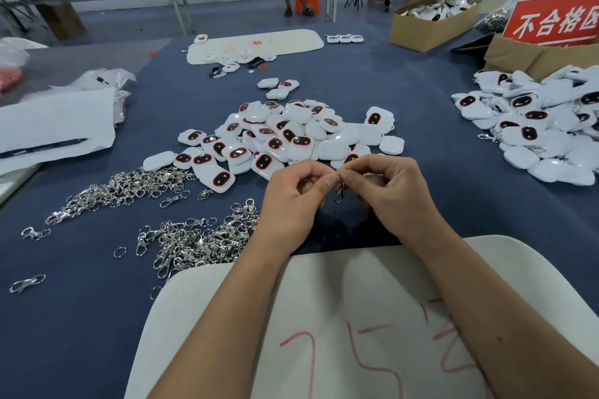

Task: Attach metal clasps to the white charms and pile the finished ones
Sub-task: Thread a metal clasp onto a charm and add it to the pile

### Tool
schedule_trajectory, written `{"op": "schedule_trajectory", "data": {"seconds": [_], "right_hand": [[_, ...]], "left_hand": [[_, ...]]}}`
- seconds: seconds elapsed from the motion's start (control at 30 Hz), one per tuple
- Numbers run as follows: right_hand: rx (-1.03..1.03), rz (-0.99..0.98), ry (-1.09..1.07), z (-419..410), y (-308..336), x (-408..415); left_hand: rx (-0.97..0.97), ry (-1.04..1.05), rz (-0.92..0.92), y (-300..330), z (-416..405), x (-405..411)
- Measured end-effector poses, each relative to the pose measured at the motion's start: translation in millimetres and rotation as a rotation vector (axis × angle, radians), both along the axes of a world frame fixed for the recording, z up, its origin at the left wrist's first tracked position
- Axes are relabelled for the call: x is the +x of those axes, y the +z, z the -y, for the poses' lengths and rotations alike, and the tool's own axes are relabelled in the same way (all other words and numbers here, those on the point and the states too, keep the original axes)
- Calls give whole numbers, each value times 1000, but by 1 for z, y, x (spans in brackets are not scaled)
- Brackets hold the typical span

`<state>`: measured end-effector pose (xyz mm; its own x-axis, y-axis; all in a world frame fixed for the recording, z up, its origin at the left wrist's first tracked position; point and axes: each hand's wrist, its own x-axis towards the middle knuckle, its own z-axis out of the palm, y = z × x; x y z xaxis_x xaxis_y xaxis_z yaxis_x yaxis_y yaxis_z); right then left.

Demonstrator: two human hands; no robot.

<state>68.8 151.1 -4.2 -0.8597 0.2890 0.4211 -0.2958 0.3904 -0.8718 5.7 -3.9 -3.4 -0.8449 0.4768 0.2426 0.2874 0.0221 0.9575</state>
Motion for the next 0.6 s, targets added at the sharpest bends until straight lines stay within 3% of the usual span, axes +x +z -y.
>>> {"op": "schedule_trajectory", "data": {"seconds": [0.6], "right_hand": [[-76,21,-18,1,1,0]], "left_hand": [[12,20,37,5,0,2]]}}
